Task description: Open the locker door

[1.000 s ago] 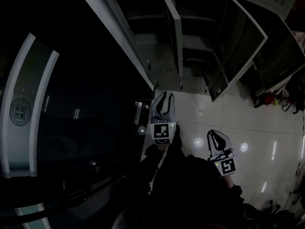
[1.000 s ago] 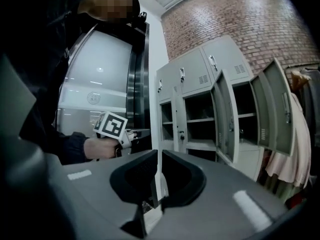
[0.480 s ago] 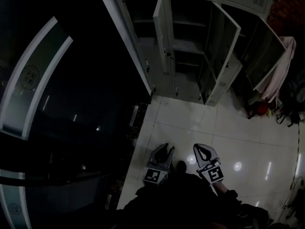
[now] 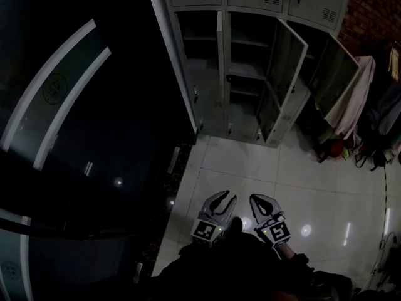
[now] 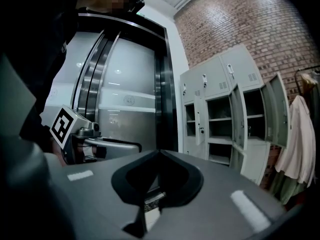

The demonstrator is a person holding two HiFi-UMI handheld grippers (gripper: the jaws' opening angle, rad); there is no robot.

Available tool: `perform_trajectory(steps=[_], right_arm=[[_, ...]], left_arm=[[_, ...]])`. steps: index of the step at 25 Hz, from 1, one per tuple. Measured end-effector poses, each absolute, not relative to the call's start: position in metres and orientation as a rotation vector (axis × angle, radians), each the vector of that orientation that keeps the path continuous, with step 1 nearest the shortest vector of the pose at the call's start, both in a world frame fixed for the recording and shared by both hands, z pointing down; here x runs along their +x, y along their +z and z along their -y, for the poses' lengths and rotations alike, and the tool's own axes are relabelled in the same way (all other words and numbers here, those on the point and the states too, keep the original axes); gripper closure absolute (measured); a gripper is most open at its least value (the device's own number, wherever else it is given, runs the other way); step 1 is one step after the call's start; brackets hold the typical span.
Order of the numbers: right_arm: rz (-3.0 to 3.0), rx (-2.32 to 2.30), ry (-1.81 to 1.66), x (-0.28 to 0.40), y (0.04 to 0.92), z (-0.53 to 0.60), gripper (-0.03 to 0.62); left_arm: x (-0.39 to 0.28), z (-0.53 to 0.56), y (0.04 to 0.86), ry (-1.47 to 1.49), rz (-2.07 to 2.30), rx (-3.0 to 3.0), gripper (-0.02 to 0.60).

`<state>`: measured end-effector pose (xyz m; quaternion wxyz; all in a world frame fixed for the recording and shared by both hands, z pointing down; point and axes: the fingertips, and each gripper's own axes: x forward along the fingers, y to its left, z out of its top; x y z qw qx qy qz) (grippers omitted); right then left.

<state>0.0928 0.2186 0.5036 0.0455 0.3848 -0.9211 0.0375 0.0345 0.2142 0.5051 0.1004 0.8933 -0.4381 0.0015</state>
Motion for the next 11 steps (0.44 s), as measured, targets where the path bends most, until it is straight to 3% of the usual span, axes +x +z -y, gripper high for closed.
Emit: perform_trajectory(steps=[11], right_arm=[[2.762, 1.27, 0.173, 0.05, 0.507, -0.3, 0.592]], left_arm=[[-0.014, -0.287, 0.508, -0.036, 1.251, 2.618, 0.479]])
